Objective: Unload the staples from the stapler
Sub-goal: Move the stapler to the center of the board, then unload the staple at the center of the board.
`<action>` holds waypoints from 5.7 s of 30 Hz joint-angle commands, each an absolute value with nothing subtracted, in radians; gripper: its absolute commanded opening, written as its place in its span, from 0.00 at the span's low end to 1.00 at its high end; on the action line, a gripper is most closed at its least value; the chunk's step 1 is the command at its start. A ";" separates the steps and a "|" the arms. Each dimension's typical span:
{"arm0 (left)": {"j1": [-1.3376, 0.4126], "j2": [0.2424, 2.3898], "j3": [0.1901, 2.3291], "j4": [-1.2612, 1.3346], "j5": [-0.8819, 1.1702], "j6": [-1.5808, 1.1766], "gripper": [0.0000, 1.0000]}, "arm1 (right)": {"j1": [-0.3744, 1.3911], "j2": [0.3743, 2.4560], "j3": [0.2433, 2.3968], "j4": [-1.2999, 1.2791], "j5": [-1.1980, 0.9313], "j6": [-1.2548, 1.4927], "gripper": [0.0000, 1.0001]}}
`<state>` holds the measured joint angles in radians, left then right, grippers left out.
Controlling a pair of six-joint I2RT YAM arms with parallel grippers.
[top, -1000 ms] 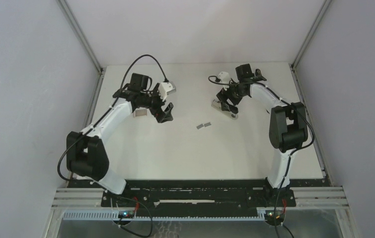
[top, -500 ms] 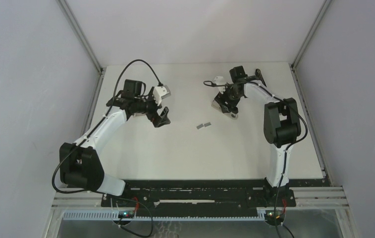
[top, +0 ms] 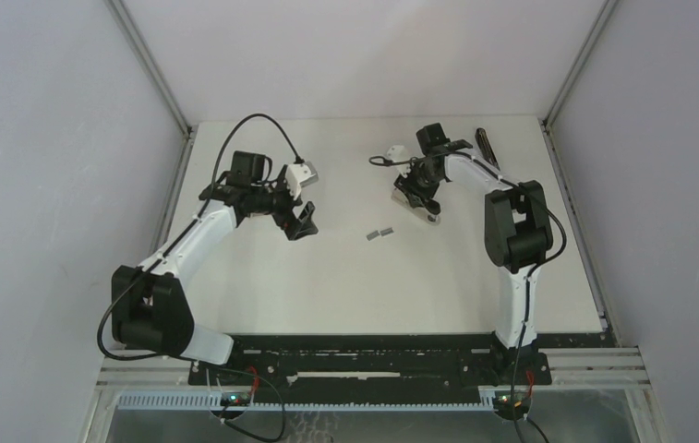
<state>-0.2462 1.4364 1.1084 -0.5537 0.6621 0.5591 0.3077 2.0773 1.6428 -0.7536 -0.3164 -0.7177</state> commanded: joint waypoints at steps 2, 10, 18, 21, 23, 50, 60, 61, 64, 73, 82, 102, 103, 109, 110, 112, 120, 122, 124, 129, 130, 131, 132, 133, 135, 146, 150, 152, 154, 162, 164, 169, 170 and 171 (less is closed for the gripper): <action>-0.239 1.385 1.085 -0.523 0.700 0.551 1.00 | 0.344 2.086 1.695 -0.748 -0.297 -0.735 0.41; -0.234 1.379 1.079 -0.521 0.709 0.551 1.00 | 0.366 2.111 1.719 -0.768 -0.295 -0.739 0.38; -0.233 1.376 1.075 -0.519 0.712 0.554 1.00 | 0.413 2.114 1.716 -0.782 -0.345 -0.764 0.32; -0.233 1.371 1.074 -0.519 0.712 0.559 1.00 | 0.434 2.117 1.715 -0.789 -0.370 -0.769 0.32; -0.232 1.369 1.074 -0.524 0.713 0.568 1.00 | 0.452 2.117 1.714 -0.800 -0.388 -0.783 0.32; -0.128 1.312 1.094 -0.660 0.862 0.703 1.00 | 0.564 1.980 1.527 -0.990 -0.580 -1.052 0.30; -0.130 1.338 1.082 -0.594 0.847 0.646 1.00 | 0.543 1.913 1.479 -0.817 -0.547 -0.904 0.41; -0.134 1.344 1.081 -0.575 0.835 0.630 1.00 | 0.535 1.899 1.480 -0.804 -0.549 -0.891 0.44; -0.155 1.360 1.084 -0.512 0.774 0.580 1.00 | 0.505 1.845 1.487 -0.769 -0.538 -0.829 0.51; -0.313 1.514 1.229 -0.478 0.610 0.540 1.00 | 0.313 1.703 1.498 -0.825 -0.629 -0.641 0.73; -0.492 1.758 1.459 -0.525 0.538 0.517 1.00 | 0.056 1.443 1.273 -0.630 -0.565 -0.448 1.00; -0.781 2.036 1.740 -0.650 0.443 0.522 1.00 | -0.123 1.204 1.165 -0.627 -0.534 -0.296 1.00; -0.793 2.051 1.742 -0.651 0.424 0.524 1.00 | -0.132 1.198 1.162 -0.621 -0.536 -0.291 1.00; -0.832 2.119 1.777 -0.655 0.335 0.511 1.00 | -0.156 1.168 1.132 -0.603 -0.554 -0.296 1.00; -0.835 2.132 1.789 -0.660 0.324 0.507 1.00 | -0.161 1.166 1.132 -0.605 -0.562 -0.298 1.00; -0.837 2.157 1.818 -0.669 0.312 0.499 1.00 | -0.164 1.164 1.132 -0.609 -0.574 -0.300 1.00; -0.844 2.218 1.881 -0.686 0.287 0.484 0.85 | -0.187 1.150 1.114 -0.598 -0.589 -0.308 1.00; -0.847 2.221 1.878 -0.686 0.288 0.485 0.81 | -0.198 1.153 1.111 -0.597 -0.596 -0.307 1.00; -0.850 2.224 1.876 -0.686 0.287 0.488 0.78 | -0.204 1.159 1.110 -0.596 -0.597 -0.308 1.00; -0.870 2.222 1.876 -0.689 0.288 0.497 0.77 | -0.208 1.164 1.111 -0.597 -0.598 -0.310 1.00; -0.872 2.221 1.876 -0.690 0.289 0.498 0.77 | -0.209 1.165 1.111 -0.597 -0.597 -0.308 1.00; -0.874 2.221 1.875 -0.691 0.290 0.498 0.76 | -0.209 1.166 1.111 -0.598 -0.597 -0.307 1.00; -0.876 2.221 1.873 -0.691 0.290 0.498 0.74 | -0.211 1.169 1.111 -0.598 -0.596 -0.307 1.00; -0.876 2.222 1.874 -0.690 0.289 0.499 0.71 | -0.211 1.171 1.111 -0.598 -0.598 -0.307 1.00; -0.876 2.225 1.875 -0.690 0.286 0.496 0.64 | -0.212 1.178 1.111 -0.601 -0.605 -0.307 1.00; -0.876 2.179 1.878 -0.677 0.254 0.488 0.20 | -0.213 1.247 1.111 -0.606 -0.661 -0.280 1.00; -0.868 2.132 1.876 -0.673 0.241 0.495 0.18 | -0.213 1.301 1.111 -0.609 -0.737 -0.255 1.00; -0.855 2.108 1.880 -0.671 0.250 0.487 0.18 | -0.214 1.338 1.111 -0.606 -0.771 -0.235 1.00; -0.839 2.084 1.889 -0.670 0.263 0.479 0.18 | -0.213 1.379 1.111 -0.598 -0.802 -0.206 1.00; -0.785 2.016 1.911 -0.701 0.357 0.476 0.17 | -0.152 1.577 1.169 -0.609 -0.921 -0.078 0.93; -0.775 2.001 1.897 -0.700 0.386 0.475 0.15 | -0.124 1.618 1.185 -0.609 -0.961 -0.060 0.92; -0.761 1.981 1.868 -0.693 0.432 0.465 0.06 | -0.068 1.737 1.228 -0.587 -1.106 0.010 0.88; -0.761 1.980 1.864 -0.693 0.437 0.464 0.04 | -0.060 1.764 1.242 -0.577 -1.141 0.028 0.86; -0.760 1.979 1.859 -0.693 0.438 0.463 0.03 | -0.054 1.792 1.260 -0.571 -1.177 0.043 0.85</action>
<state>-0.7578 2.0689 1.8400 -0.7151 0.3683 0.4843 -0.0814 1.7191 1.1877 -0.6174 -0.9867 -0.0460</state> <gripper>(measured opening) 0.376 0.877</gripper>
